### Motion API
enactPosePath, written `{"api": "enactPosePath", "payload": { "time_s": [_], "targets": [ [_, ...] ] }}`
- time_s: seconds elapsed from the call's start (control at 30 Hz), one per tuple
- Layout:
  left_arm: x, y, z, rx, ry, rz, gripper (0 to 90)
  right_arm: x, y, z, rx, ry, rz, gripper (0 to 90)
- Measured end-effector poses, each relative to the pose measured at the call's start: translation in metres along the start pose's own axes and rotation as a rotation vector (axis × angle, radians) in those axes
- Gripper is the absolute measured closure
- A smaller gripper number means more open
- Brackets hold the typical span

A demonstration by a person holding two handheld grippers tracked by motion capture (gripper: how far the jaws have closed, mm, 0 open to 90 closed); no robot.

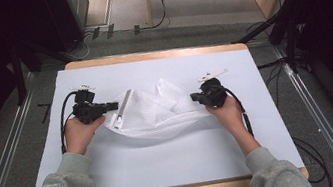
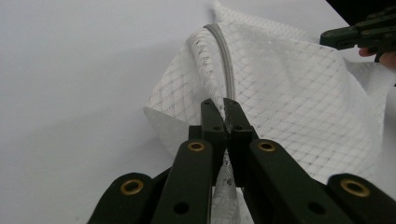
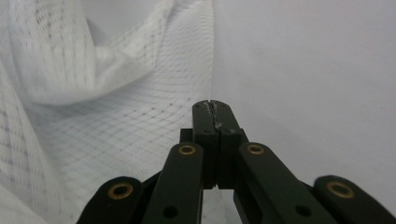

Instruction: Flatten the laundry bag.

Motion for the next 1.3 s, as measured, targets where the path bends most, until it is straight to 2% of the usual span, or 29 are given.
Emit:
{"api": "enactPosePath", "payload": {
  "time_s": [0.07,0.13,0.3,0.5,0.6,0.67,0.73,0.8,0.83,1.1,1.2,1.3],
  "targets": [
    [0.0,-0.005,-0.002,-0.009,-0.006,0.014,90.0,0.0,-0.003,0.004,0.011,0.01,0.008,90.0],
    [0.0,-0.011,-0.005,-0.016,-0.019,0.037,90.0,0.002,-0.012,0.016,0.038,0.037,0.026,90.0],
    [0.001,-0.017,-0.009,-0.029,-0.032,0.063,90.0,0.008,-0.023,0.032,0.066,0.086,0.041,90.0],
    [0.009,-0.021,-0.013,-0.032,-0.054,0.066,90.0,0.013,-0.028,0.039,0.071,0.115,0.044,90.0],
    [0.016,-0.023,-0.009,-0.015,-0.074,0.055,90.0,0.017,-0.032,0.038,0.066,0.116,0.042,90.0],
    [0.021,-0.024,-0.006,-0.014,-0.07,0.04,90.0,0.02,-0.036,0.035,0.066,0.104,0.037,90.0],
    [0.029,-0.027,0.001,0.01,-0.076,0.038,90.0,0.024,-0.041,0.032,0.059,0.098,0.032,90.0],
    [0.032,-0.027,0.004,0.016,-0.075,0.034,90.0,0.025,-0.043,0.031,0.058,0.099,0.028,90.0],
    [0.037,-0.029,0.009,0.015,-0.06,0.019,90.0,0.029,-0.044,0.029,0.056,0.09,0.018,90.0],
    [0.056,-0.034,0.022,0.022,-0.044,-0.012,88.8,0.038,-0.053,0.027,0.047,0.099,0.008,90.0],
    [0.065,-0.034,0.029,0.042,-0.032,-0.043,88.5,0.043,-0.057,0.027,0.043,0.104,0.003,90.0],
    [0.069,-0.033,0.036,0.06,-0.027,-0.051,88.3,0.048,-0.062,0.027,0.045,0.106,0.003,90.0]
  ]
}}
Point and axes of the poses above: each handheld gripper's, and its own axes: y roughly forward along the jaws, x roughly out of its underside, z roughly to its right, the point moved 5 cm from there along y, roughly forward along the jaws, and after that the axes turned 4 degrees about -y, right-handed, at the moved point
